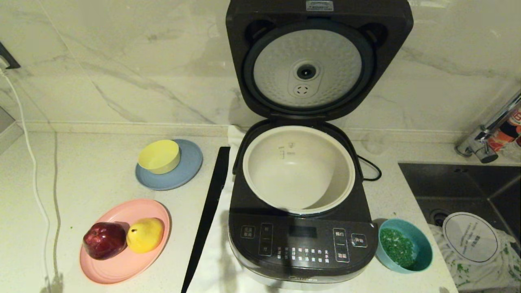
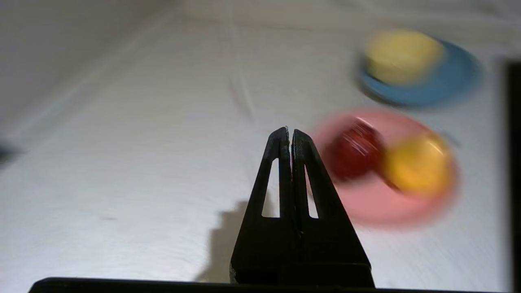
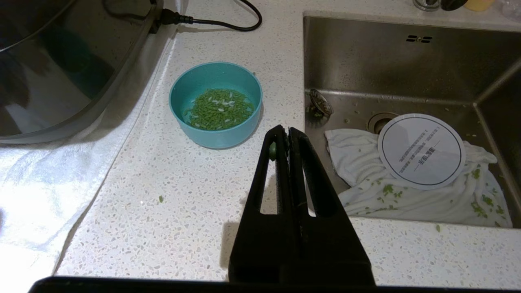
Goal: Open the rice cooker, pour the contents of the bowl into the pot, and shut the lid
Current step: Turn on the tap
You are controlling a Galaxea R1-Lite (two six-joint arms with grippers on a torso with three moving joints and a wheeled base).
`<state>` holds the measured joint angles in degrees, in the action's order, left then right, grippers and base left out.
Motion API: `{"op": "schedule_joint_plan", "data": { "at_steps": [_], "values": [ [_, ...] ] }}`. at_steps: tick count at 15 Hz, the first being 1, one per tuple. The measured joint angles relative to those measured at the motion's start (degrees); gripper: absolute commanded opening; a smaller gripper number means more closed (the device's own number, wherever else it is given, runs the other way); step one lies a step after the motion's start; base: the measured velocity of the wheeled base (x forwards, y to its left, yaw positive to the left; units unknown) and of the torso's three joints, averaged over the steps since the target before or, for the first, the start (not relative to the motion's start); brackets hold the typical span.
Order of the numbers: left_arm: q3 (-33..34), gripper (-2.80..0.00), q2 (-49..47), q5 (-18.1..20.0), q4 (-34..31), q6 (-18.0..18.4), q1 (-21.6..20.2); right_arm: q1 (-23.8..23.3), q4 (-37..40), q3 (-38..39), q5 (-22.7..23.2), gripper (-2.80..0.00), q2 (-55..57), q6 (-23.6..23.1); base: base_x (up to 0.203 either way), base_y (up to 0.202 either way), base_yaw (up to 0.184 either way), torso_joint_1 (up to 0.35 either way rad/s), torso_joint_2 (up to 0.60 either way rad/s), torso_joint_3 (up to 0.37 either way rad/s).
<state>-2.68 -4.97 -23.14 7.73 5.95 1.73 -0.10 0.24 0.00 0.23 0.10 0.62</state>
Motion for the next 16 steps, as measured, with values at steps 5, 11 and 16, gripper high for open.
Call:
{"op": "schedule_joint_plan", "data": {
  "at_steps": [5, 11, 16],
  "values": [
    [0.9, -2.8, 4.6, 20.5, -8.2, -10.4, -0.5, 0.0, 0.0, 0.0, 0.0, -2.8, 0.0, 0.0, 0.0, 0.0, 0.0, 0.0, 0.0, 0.0],
    [0.1, -2.8, 5.0, 22.5, -13.0, -10.7, -0.5, 0.0, 0.0, 0.0, 0.0, -2.8, 0.0, 0.0, 0.0, 0.0, 0.0, 0.0, 0.0, 0.0],
    [0.0, -2.8, 5.0, 22.5, -12.9, -11.4, -0.5, 0.0, 0.0, 0.0, 0.0, -2.8, 0.0, -0.4, 0.0, 0.0, 0.0, 0.0, 0.0, 0.0]
  ]
}}
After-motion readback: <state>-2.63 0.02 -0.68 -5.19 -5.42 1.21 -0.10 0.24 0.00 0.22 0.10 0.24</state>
